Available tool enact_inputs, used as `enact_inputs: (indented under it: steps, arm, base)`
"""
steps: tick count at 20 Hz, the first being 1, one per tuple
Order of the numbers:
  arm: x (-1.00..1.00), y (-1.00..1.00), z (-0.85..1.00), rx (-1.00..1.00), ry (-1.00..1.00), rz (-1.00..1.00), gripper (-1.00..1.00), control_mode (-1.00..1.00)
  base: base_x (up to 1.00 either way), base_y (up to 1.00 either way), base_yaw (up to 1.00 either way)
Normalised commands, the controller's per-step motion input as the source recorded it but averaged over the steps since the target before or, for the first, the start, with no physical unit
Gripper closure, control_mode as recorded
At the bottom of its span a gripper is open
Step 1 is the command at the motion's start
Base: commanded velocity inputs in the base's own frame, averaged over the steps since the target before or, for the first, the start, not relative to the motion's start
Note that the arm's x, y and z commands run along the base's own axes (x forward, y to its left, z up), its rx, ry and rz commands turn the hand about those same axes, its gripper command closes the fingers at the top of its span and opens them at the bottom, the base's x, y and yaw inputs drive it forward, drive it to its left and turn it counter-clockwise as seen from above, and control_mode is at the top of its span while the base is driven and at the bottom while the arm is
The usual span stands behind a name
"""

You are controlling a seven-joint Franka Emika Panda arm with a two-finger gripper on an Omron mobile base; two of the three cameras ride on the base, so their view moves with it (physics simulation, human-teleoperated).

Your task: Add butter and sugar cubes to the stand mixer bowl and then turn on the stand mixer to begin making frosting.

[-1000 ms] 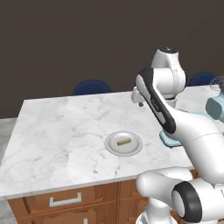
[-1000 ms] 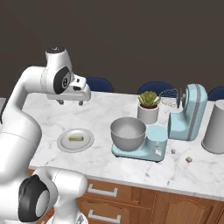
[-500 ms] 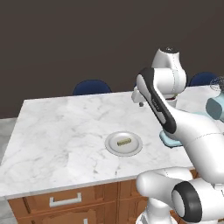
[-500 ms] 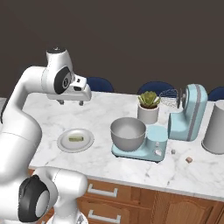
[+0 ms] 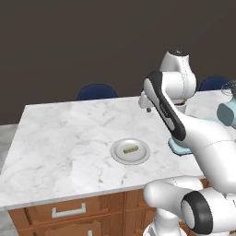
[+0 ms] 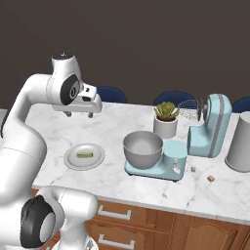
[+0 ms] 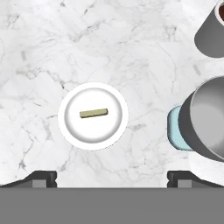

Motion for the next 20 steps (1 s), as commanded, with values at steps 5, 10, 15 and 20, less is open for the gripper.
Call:
enact_inputs:
  steps: [5,10,15,20]
  arm:
    - [0.0,0.0,0.0,0.0,0.0,0.0,-1.0,1.0]
    - [0.0,0.0,0.0,0.0,0.0,0.0,-1.0,1.0]
    - [0.0,0.0,0.0,0.0,0.0,0.0,-1.0,1.0]
    - [0.0,0.0,0.0,0.0,0.0,0.0,-1.0,1.0]
  base:
    - [0.48,-0.76,0.01]
    - [-0.13,-0.78,0.0]
    - [-0.01,-0.55,0.0]
    - [0.57,0.12,0.0]
